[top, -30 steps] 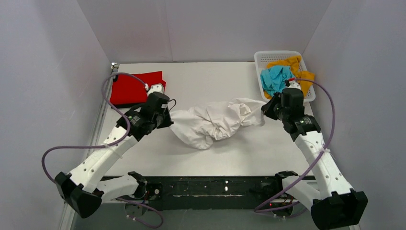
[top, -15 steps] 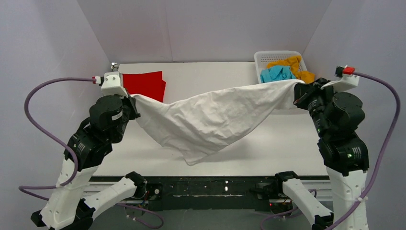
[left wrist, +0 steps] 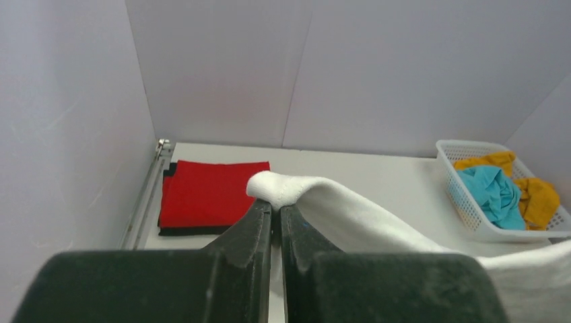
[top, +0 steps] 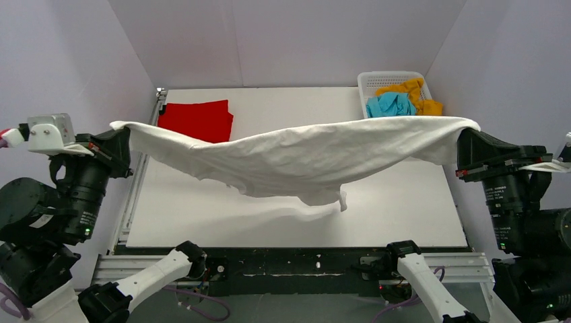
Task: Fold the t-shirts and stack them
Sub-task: Flatten out the tshirt
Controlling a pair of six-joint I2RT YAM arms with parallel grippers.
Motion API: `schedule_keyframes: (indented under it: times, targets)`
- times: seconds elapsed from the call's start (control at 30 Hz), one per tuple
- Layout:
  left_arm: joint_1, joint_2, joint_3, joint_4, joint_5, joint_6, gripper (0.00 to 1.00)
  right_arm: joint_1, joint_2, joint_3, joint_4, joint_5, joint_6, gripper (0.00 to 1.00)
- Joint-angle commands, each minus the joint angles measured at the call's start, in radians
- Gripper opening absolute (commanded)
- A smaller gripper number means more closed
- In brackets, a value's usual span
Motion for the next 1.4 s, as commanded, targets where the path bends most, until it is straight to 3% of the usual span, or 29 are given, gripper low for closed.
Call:
schedule_keyframes:
  times: [0.0, 0.23, 0.33, 0.47, 0.57, 0.6, 0.63, 0.7, 0.73, 0.83, 0.9, 0.97, 1.07, 1.13, 1.23, 1.37]
  targets:
    - [0.006, 0.113, 0.17, 0.029, -0.001, 0.102, 0.0, -0.003, -0.006, 0.056, 0.012, -0.034, -0.026, 0.01]
    - [0.007, 0.392, 0.262, 0.28, -0.228, 0.376, 0.0, -0.003, 0.065, 0.016, 0.001, 0.067, -0.03, 0.01]
    - [0.048, 0.587, 0.273, 0.325, -0.275, 0.466, 0.0, -0.002, 0.11, -0.105, 0.024, 0.109, -0.013, 0.01]
    - [0.308, 0.864, 0.384, 0.004, -0.123, 0.143, 0.0, -0.003, 0.169, -0.371, 0.125, 0.151, 0.002, 0.01]
    - [0.37, 1.07, 0.393, -0.041, -0.093, 0.09, 0.0, -0.006, 0.237, -0.562, 0.233, 0.16, 0.006, 0.01]
    - [0.37, 1.128, 0.381, -0.035, -0.076, 0.09, 0.16, -0.006, 0.259, -0.634, 0.27, 0.17, 0.012, 0.05]
    - [0.371, 1.174, 0.371, -0.035, -0.041, 0.059, 0.43, -0.008, 0.281, -0.693, 0.317, 0.178, 0.017, 0.29]
    - [0.371, 1.266, 0.37, -0.053, 0.017, 0.022, 0.88, -0.013, 0.329, -0.754, 0.375, 0.187, 0.034, 0.59]
    - [0.37, 1.299, 0.378, -0.074, 0.021, -0.008, 0.97, -0.016, 0.356, -0.769, 0.384, 0.194, 0.041, 0.71]
    - [0.369, 1.367, 0.4, -0.166, 0.055, -0.076, 0.98, -0.024, 0.47, -0.703, 0.261, 0.267, 0.07, 0.81]
    - [0.368, 1.259, 0.274, -0.233, 0.114, -0.176, 0.98, -0.027, 0.483, -0.685, 0.234, 0.217, 0.08, 0.83]
    - [0.368, 1.066, 0.034, -0.248, 0.255, -0.291, 0.98, -0.027, 0.485, -0.712, 0.284, 0.007, 0.072, 0.84]
    - [0.341, 0.693, -0.557, -0.099, 0.577, -0.502, 0.98, -0.021, 0.607, -0.727, 0.337, -0.287, 0.07, 0.86]
    - [0.3, 0.588, -0.775, -0.029, 0.651, -0.539, 0.98, -0.007, 0.695, -0.711, 0.337, -0.351, 0.076, 0.86]
    - [0.288, 0.563, -0.943, 0.041, 0.683, -0.592, 0.98, 0.029, 0.775, -0.738, 0.375, -0.395, 0.093, 0.86]
    - [0.298, 0.634, -1.007, 0.104, 0.684, -0.624, 0.98, 0.063, 0.859, -0.751, 0.391, -0.413, 0.117, 0.86]
